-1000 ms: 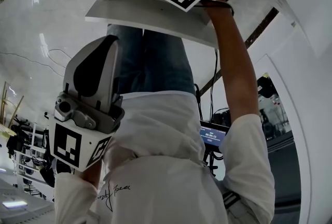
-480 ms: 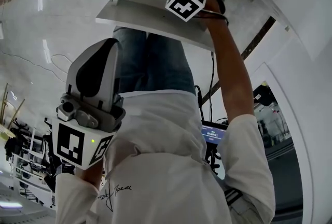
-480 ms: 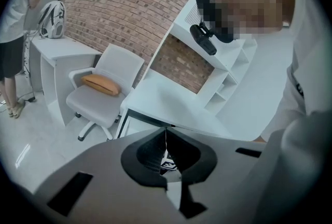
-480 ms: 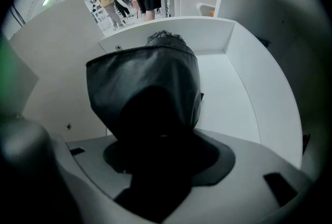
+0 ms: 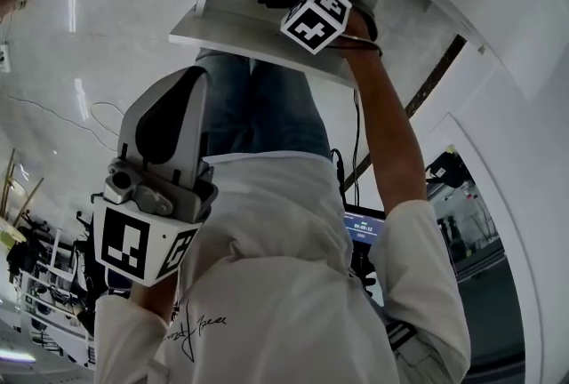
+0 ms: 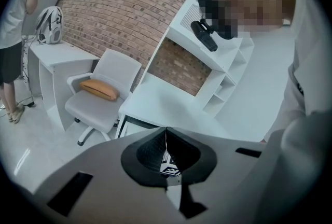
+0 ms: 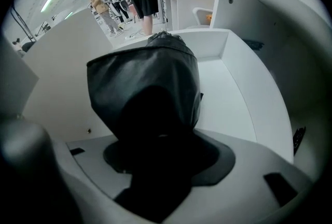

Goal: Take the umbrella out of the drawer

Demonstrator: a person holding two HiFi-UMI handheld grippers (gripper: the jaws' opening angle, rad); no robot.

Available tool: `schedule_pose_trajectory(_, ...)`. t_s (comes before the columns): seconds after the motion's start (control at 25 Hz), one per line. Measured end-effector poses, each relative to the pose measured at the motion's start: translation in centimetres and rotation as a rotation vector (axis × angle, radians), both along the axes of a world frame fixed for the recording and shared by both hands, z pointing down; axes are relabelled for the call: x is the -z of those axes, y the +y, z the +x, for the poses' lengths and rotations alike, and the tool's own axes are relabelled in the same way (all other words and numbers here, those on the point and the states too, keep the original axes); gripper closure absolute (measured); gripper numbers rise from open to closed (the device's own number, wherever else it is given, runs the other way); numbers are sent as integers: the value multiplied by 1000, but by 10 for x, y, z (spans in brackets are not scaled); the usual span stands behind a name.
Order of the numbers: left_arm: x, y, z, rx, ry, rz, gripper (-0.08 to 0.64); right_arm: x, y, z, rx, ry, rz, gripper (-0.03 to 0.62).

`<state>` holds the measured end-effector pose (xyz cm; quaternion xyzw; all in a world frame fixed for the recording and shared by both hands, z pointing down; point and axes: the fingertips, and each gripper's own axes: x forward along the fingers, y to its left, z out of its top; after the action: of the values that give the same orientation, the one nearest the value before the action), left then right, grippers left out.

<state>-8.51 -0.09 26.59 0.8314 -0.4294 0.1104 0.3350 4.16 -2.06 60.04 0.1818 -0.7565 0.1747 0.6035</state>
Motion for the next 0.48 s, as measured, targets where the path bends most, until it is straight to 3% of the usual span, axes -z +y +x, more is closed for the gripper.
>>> schedule_pose_trajectory(0.48, 21, 7, -2, 5, 2, 44, 543, 24, 5, 0, 22, 3, 12, 345)
